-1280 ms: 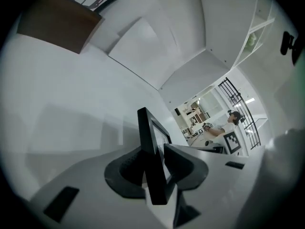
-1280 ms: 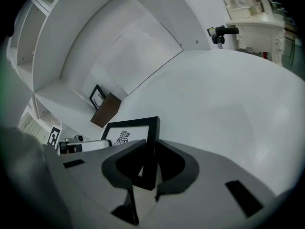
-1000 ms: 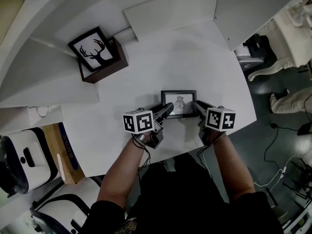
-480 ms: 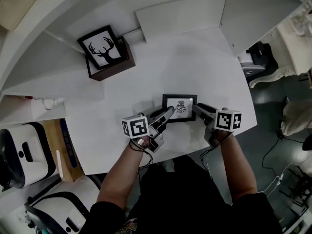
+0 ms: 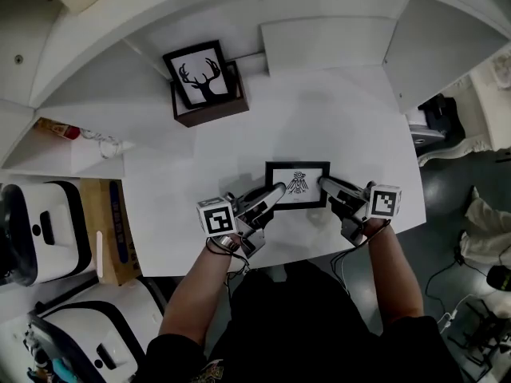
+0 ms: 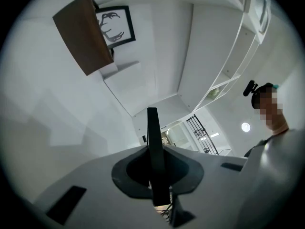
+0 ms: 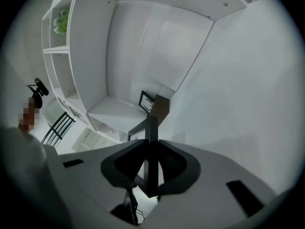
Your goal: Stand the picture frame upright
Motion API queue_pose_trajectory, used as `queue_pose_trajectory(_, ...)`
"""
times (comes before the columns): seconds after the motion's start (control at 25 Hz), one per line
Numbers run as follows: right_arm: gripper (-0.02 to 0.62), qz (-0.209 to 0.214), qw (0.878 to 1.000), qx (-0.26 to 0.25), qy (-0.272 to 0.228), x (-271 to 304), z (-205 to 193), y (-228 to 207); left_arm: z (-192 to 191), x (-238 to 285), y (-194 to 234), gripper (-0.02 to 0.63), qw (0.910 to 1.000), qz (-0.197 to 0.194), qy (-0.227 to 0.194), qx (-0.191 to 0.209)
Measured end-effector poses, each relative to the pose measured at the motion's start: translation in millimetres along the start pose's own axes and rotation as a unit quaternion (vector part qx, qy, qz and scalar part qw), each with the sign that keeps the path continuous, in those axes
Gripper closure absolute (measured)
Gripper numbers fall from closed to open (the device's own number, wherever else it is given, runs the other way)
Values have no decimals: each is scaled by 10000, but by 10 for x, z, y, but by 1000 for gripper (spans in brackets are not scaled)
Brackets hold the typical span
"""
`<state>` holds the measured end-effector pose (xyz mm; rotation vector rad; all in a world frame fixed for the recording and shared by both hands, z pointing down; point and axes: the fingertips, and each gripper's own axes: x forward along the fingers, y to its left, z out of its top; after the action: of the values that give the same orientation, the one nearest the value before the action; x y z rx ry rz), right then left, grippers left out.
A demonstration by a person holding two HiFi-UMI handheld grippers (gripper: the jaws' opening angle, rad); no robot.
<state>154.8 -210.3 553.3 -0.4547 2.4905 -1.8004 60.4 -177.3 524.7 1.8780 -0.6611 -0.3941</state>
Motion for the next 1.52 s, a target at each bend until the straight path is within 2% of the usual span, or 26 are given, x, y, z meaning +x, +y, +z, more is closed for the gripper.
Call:
queue_pose_trajectory(0.16, 522, 138, 9976, -481, 488, 205, 4, 187, 128, -233, -75, 571, 9997, 17, -170, 146)
queue_pose_trajectory(0.44, 523, 430, 9805, -1448, 1260, 561, -122, 593, 155, -670, -243, 568, 9949, 514, 52, 867)
queue_pose_trajectory(0.6, 525, 659, 9647, -1984, 1598, 758, -266, 814, 208, -960, -324, 557, 9878, 878, 94, 1286)
queue_pose_trajectory(0.8, 528, 794, 9520, -2400, 1726, 1005, -377, 1072, 330, -1282, -353, 524, 9710, 1456, 33, 1896)
queue_pose_trajectory(0.88, 528, 868, 9458, -2595, 1750, 1070, -431, 1166, 353, -1400, -373, 512, 9617, 1718, 38, 2137)
queue_pose_trajectory(1.0, 528, 930, 9313, -3015, 1819, 1153, -504, 1302, 365, -1559, -384, 483, 9419, 2164, 180, 2564)
queue_pose_trajectory(1.16, 528, 1040, 9195, -3356, 1764, 1274, -569, 1467, 437, -1750, -426, 469, 9232, 2622, 61, 2809)
queue_pose_trajectory(1.44, 529, 1227, 8871, -4126, 1668, 1502, -712, 1679, 604, -2094, -408, 428, 8704, 3535, 99, 3427)
queue_pose_trajectory(1.52, 529, 1215, 8799, -4297, 1621, 1577, -753, 1713, 636, -2186, -393, 423, 8598, 3720, 61, 3497)
